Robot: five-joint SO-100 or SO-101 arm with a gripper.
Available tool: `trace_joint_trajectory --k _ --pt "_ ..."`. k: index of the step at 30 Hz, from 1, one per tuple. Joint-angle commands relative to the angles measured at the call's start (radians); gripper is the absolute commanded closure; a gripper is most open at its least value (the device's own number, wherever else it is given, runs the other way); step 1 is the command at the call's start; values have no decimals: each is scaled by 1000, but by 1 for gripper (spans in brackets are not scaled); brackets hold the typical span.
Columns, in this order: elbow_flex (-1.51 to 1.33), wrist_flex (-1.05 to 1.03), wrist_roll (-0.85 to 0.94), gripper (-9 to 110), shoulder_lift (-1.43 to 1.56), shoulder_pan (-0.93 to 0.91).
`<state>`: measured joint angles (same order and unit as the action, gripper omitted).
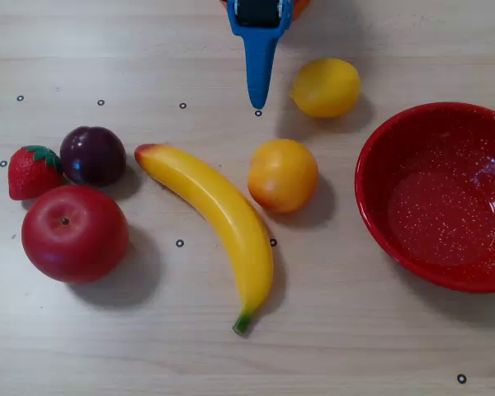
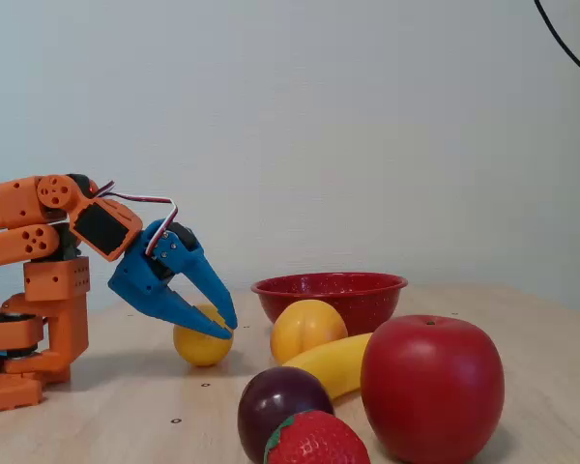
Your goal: Put the lemon in the red bowl.
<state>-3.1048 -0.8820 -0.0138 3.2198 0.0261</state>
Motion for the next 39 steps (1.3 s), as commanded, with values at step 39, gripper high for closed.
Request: trace_joint_trajectory --k 39 --pt "753 -433 232 101 -442 -166"
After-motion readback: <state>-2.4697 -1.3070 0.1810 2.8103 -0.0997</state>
